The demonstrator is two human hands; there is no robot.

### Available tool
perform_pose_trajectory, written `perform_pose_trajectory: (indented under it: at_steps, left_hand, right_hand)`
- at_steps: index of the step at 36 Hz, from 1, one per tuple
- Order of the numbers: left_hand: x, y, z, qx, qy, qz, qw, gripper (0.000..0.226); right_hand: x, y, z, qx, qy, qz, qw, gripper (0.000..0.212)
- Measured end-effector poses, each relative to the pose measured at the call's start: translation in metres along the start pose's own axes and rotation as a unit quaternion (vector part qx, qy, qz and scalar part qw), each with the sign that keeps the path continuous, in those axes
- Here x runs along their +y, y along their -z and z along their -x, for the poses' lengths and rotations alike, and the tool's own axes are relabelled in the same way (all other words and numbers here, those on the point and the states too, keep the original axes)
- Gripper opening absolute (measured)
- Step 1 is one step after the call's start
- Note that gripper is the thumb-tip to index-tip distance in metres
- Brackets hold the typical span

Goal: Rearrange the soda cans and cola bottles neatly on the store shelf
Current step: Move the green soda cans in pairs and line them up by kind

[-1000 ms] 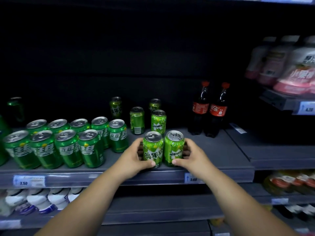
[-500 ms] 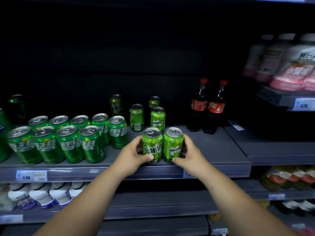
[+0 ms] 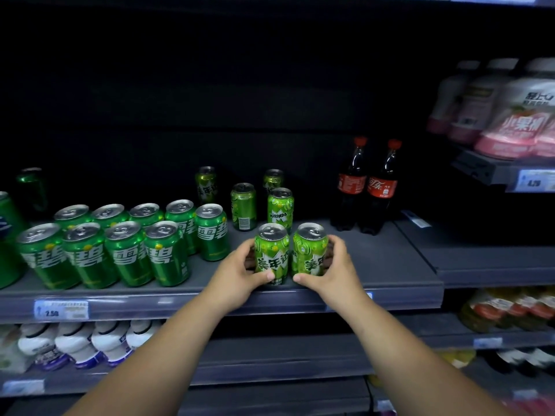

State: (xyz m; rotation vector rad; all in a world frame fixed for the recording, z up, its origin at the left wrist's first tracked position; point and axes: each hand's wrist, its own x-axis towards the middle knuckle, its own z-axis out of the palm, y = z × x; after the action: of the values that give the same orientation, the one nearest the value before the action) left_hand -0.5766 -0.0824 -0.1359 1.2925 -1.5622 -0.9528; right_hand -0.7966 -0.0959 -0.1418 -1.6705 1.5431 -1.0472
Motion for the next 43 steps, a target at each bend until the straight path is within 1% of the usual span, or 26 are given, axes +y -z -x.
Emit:
perform_pose_trajectory:
  at_steps: [4, 8, 10, 13, 17, 19, 24, 26, 28, 31, 33, 35, 37, 39, 42, 43]
  left_hand:
    - [-0.004, 0.001, -0.001, 0.000, 0.007, -0.004, 1.000, 0.065]
    - [-0.005, 0.000, 0.000, 0.002, 0.003, -0.014, 1.000, 0.066]
    - [-0.005, 0.000, 0.000, 0.000, 0.005, -0.013, 1.000, 0.066]
    - [-0.005, 0.001, 0.000, 0.001, 0.007, -0.011, 1.000, 0.068]
    - [-0.006, 0.002, 0.001, 0.001, 0.008, -0.012, 1.000, 0.067]
    - [-0.005, 0.003, 0.000, -0.001, 0.006, -0.011, 1.000, 0.068]
    - [0.002, 0.002, 0.000, -0.012, 0.004, 0.014, 1.000, 0.062]
    - [0.005, 0.003, 0.000, -0.012, -0.005, 0.009, 1.000, 0.062]
    - [0.009, 0.004, -0.001, -0.009, -0.013, 0.002, 1.000, 0.068]
    - [0.020, 0.007, -0.003, 0.018, -0.006, -0.011, 1.000, 0.083]
    - [0.030, 0.010, -0.006, 0.042, -0.010, -0.019, 0.999, 0.090]
    - [0.041, 0.012, -0.012, 0.059, -0.021, -0.028, 0.998, 0.091]
    - [0.053, 0.014, -0.018, 0.070, -0.031, -0.040, 0.996, 0.092]
    - [0.065, 0.016, -0.024, 0.081, -0.045, -0.053, 0.994, 0.089]
    - [0.076, 0.022, -0.036, 0.092, -0.062, -0.087, 0.990, 0.079]
    - [0.077, 0.026, -0.041, 0.094, -0.061, -0.104, 0.988, 0.076]
  right_hand:
    - [0.005, -0.002, 0.002, -0.028, 0.019, -0.008, 0.999, 0.089]
    - [0.006, -0.003, 0.000, -0.009, 0.020, 0.027, 0.999, 0.084]
    - [0.005, -0.003, 0.000, -0.015, 0.019, 0.029, 0.999, 0.085]
    - [0.006, -0.003, -0.002, -0.037, 0.022, 0.002, 0.999, 0.089]
    - [0.004, 0.002, -0.004, -0.057, 0.011, -0.012, 0.998, 0.076]
    - [0.004, 0.005, -0.005, -0.067, 0.007, -0.018, 0.998, 0.073]
    - [0.000, 0.010, -0.007, -0.098, 0.006, -0.044, 0.994, 0.081]
    - [-0.001, 0.013, -0.006, -0.106, 0.013, -0.066, 0.992, 0.084]
    - [-0.003, 0.018, -0.007, -0.106, 0.022, -0.091, 0.990, 0.087]
    - [-0.010, 0.030, -0.016, -0.105, 0.037, -0.114, 0.987, 0.092]
    - [-0.019, 0.040, -0.024, -0.112, 0.065, -0.123, 0.984, 0.082]
    - [-0.030, 0.049, -0.032, -0.119, 0.099, -0.127, 0.980, 0.068]
    - [-0.042, 0.055, -0.043, -0.128, 0.125, -0.126, 0.976, 0.060]
    - [-0.055, 0.058, -0.055, -0.130, 0.142, -0.128, 0.973, 0.057]
    - [-0.070, 0.054, -0.075, -0.118, 0.155, -0.133, 0.972, 0.044]
    - [-0.074, 0.053, -0.082, -0.115, 0.157, -0.132, 0.972, 0.043]
